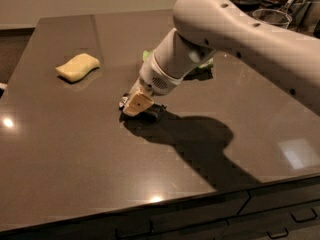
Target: Move rxbar chocolate near sponge
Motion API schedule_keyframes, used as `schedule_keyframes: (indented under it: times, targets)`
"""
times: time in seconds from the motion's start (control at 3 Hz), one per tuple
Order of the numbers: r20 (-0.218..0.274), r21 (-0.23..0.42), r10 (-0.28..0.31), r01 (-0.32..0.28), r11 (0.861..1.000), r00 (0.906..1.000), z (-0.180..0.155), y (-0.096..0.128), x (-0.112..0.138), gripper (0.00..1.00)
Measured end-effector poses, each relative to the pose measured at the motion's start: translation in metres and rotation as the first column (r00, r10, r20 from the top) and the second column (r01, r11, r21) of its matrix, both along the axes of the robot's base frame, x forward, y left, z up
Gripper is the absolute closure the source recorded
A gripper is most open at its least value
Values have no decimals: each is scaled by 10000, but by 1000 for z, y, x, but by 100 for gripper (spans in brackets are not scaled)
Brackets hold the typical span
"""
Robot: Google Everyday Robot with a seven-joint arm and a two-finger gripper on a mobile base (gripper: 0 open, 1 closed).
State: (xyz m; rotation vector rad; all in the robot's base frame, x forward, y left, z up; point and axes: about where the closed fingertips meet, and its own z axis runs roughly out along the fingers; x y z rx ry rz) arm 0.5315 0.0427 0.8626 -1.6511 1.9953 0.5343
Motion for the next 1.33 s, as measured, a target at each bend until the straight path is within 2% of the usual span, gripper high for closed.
schedule_keyframes:
  times: [1.0, 1.33]
  targets:
    - [242, 309, -391, 383, 9988, 9989, 9, 78, 83, 100]
    - [240, 245, -528, 522, 9983, 9983, 10, 94, 98, 100]
